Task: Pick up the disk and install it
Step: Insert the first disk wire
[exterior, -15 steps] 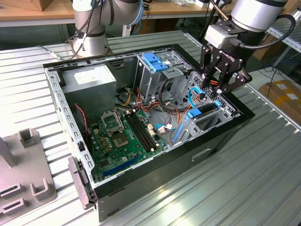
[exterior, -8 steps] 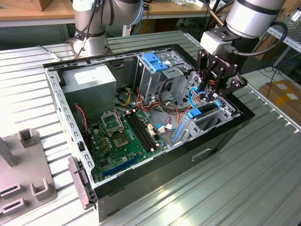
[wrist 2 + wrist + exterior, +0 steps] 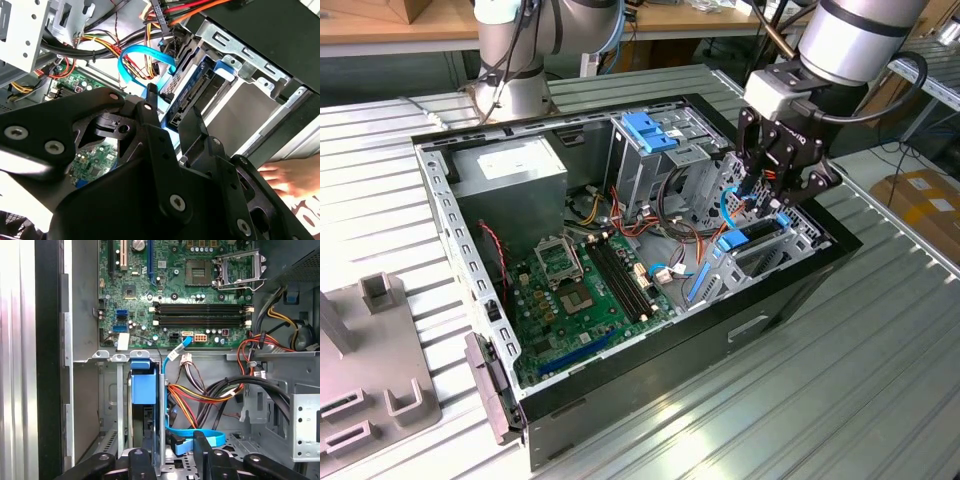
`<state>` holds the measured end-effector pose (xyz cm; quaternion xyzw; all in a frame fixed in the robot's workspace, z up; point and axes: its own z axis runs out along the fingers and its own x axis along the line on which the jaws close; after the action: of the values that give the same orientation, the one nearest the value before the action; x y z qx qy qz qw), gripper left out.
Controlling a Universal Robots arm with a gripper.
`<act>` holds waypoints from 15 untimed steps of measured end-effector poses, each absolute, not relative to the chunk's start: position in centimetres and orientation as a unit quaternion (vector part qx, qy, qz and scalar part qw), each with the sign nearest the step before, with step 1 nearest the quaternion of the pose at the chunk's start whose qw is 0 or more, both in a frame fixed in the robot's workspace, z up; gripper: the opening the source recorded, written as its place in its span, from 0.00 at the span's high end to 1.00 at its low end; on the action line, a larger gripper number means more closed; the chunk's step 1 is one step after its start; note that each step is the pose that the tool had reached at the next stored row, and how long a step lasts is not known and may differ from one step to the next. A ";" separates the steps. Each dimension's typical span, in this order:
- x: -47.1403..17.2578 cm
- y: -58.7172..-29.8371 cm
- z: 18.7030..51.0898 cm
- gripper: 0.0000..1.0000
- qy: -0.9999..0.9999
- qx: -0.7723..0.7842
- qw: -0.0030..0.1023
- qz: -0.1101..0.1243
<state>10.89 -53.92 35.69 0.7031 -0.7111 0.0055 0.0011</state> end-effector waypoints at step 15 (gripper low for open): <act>10.9 -53.9 35.7 0.84 -0.711 0.703 -0.001 0.003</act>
<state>10.89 -53.92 35.69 0.7031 -0.7111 0.0029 -0.0014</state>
